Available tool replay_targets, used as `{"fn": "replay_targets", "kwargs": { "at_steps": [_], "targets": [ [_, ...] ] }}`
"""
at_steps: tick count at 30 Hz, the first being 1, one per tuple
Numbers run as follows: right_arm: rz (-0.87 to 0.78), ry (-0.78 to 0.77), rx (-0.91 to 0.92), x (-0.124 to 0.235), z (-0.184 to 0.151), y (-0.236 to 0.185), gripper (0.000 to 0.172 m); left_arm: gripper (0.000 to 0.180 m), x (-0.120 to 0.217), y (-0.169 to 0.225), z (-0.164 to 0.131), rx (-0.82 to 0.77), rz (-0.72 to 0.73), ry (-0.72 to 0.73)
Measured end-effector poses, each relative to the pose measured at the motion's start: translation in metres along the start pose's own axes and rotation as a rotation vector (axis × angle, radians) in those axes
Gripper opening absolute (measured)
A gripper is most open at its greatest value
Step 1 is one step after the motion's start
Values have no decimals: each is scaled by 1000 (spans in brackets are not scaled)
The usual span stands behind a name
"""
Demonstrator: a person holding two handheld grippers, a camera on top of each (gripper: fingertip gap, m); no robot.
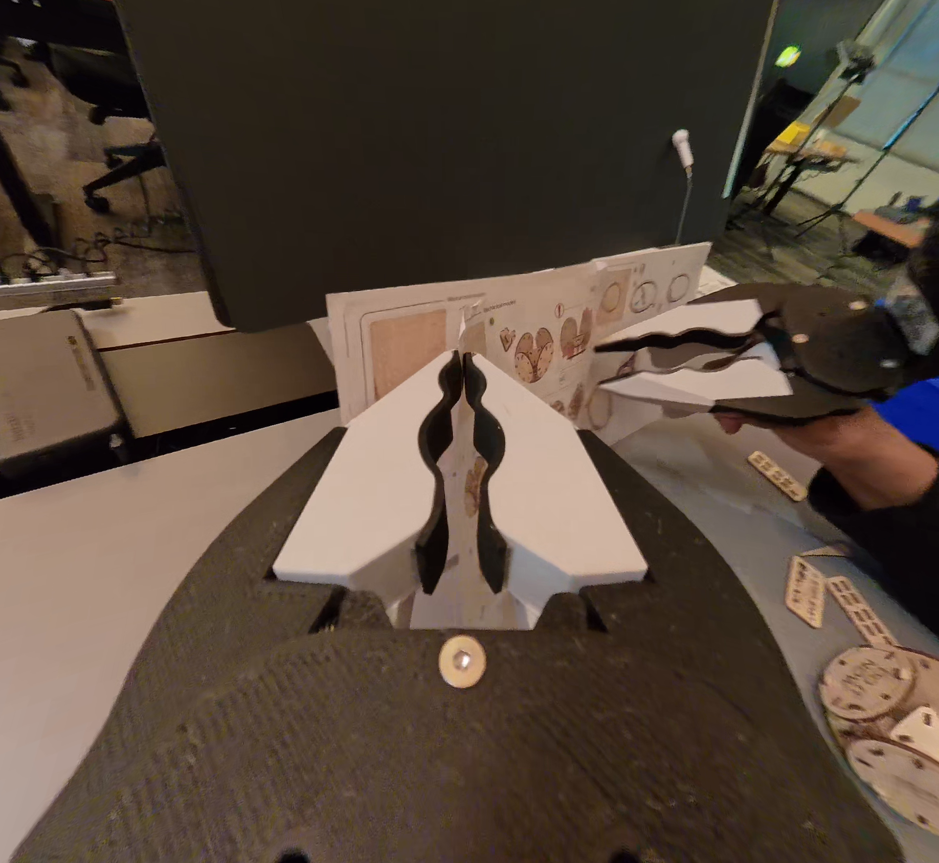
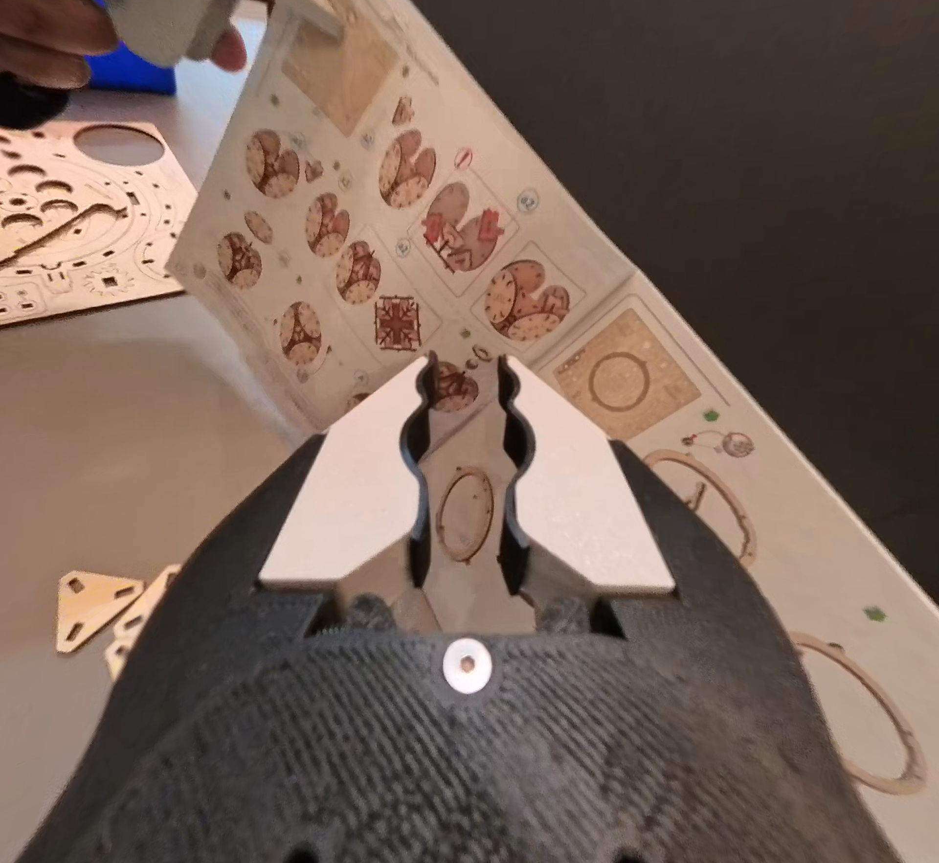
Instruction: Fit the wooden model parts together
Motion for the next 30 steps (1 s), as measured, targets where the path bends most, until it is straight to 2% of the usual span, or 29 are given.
{"fn": "replay_targets", "kwargs": {
  "at_steps": [3, 8, 13, 15, 20, 24, 27, 30],
  "targets": [
    [-44, 30, 35, 1, 4, 2, 22, 0, -2, -5, -3, -64, 67, -11],
    [-15, 10, 7, -2, 0, 0, 28, 0, -7, -10, 0, -173, 198, 43],
    [-11, 44, 4, 0, 9, -3, 26, 0, -17, -24, -12, -528, 502, -1],
    [-15, 20, 9, -1, 5, -2, 27, 0, -23, -26, -19, -585, 555, -23],
    [-22, -16, 2, -1, -3, 2, 28, 0, -21, -25, -15, -467, 500, 26],
    [-15, 8, -21, 1, -1, 3, 27, 16, -11, -24, -7, -378, 428, 43],
    [9, 30, -24, 1, 3, 0, 29, 26, -9, -19, -7, -305, 348, 5],
    [47, 60, -22, 0, 6, -8, 30, 31, -4, -21, -7, -286, 333, -25]
  ]
}}
Point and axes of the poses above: each gripper's, where its closed fingertips meet, x back along the fingers, z out of its top, y = z × x across the jaws, the point moved 3 cm from there along x, back along the fingers, and after that the axes turned 10 degrees about x, right-handed, at the moved point
